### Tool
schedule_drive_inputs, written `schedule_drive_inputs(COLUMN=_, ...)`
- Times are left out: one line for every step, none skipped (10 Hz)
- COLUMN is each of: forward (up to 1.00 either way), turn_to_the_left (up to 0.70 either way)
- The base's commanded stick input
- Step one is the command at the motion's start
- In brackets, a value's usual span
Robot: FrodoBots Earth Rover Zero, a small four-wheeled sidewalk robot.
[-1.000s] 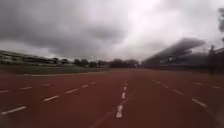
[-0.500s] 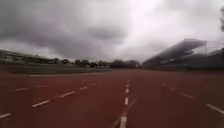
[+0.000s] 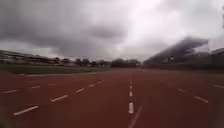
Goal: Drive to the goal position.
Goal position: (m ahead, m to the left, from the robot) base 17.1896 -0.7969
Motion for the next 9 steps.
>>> schedule_drive_inputs(forward=0.70, turn_to_the_left=0.05)
schedule_drive_inputs(forward=0.70, turn_to_the_left=0.06)
schedule_drive_inputs(forward=0.70, turn_to_the_left=0.03)
schedule_drive_inputs(forward=0.70, turn_to_the_left=0.11)
schedule_drive_inputs(forward=0.70, turn_to_the_left=0.04)
schedule_drive_inputs(forward=0.70, turn_to_the_left=0.01)
schedule_drive_inputs(forward=0.70, turn_to_the_left=0.00)
schedule_drive_inputs(forward=0.70, turn_to_the_left=0.00)
schedule_drive_inputs(forward=0.70, turn_to_the_left=0.16)
